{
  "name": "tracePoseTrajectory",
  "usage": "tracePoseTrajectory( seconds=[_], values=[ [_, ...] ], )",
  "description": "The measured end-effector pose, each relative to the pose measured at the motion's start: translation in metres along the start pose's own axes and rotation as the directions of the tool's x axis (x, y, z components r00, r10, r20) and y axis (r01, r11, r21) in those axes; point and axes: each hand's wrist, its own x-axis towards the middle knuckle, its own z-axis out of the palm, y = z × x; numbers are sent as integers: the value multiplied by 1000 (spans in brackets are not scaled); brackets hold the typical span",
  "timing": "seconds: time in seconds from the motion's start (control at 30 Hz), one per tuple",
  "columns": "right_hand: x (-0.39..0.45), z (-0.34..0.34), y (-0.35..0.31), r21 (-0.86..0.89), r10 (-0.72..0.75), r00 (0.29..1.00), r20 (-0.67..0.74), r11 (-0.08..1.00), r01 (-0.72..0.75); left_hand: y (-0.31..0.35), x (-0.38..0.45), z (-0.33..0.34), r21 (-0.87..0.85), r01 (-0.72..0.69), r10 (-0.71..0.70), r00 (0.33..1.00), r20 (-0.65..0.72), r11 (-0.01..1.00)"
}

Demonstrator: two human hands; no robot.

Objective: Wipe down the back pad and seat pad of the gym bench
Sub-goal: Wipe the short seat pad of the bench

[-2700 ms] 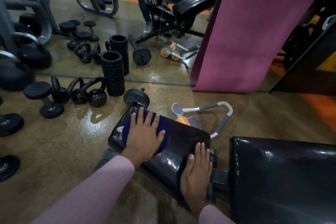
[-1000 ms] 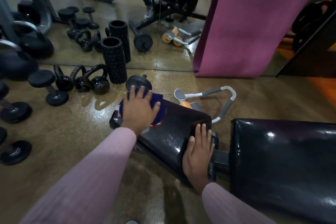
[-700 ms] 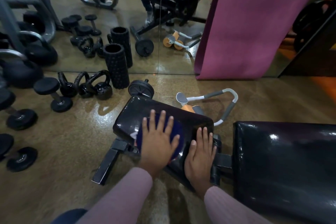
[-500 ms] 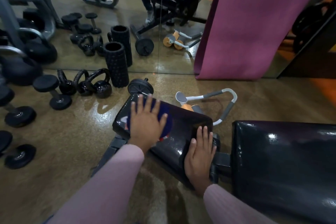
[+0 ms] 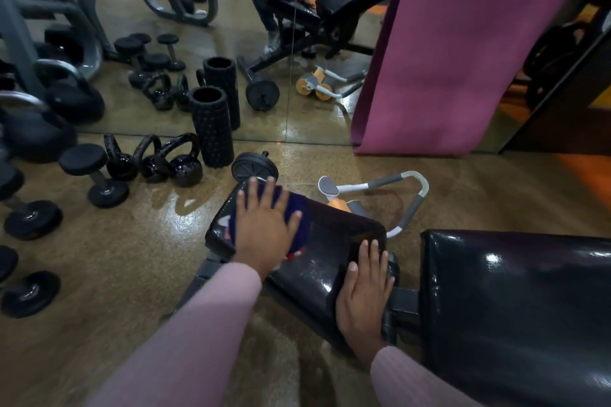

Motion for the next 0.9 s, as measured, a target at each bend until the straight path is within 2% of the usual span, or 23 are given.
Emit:
tracePoseTrajectory(
  seconds=[0.1,0.17,0.23,0.33,0.4,0.43,0.5,0.57,0.63,0.7,0.8,0.9],
  values=[
    [-1,0,-2,-5,3,1000,-6,1000,-3,-28,0,-9,-119,187,-189,982,-2,975],
    [-2,1,-2,-4,-5,1000,-9,1000,5,-21,-22,-7,-89,258,-261,965,-21,962],
    [-1,1,-3,-1,-11,1000,-5,1000,11,8,-47,-2,-6,172,-172,985,-34,985],
    [-3,1,-1,3,-5,1000,0,1000,5,60,-62,13,-18,-103,104,993,61,995],
    [-1,0,1,18,-1,1000,-3,1000,1,66,-44,15,-7,-124,124,990,66,992],
    [0,0,0,28,-1,1000,-6,1000,1,56,-31,13,21,-98,97,994,43,995],
    [-1,-3,0,12,-9,1000,11,1000,9,27,-16,7,32,40,-40,999,13,999],
    [-1,-3,0,0,-15,1000,16,1000,15,-4,-16,4,-36,175,-176,984,-21,984],
    [-2,-3,-1,4,-16,1000,4,1000,16,-13,-30,0,-77,249,-250,968,-13,966],
    [-3,-1,-2,15,-17,1000,-1,1000,17,7,-49,0,-17,179,-179,984,6,984],
    [-2,0,0,29,-18,1000,-7,999,19,54,-71,14,-31,-43,46,995,84,999],
    [-1,0,0,28,-19,1000,-7,999,20,59,-53,17,1,-95,95,991,93,995]
  ],
)
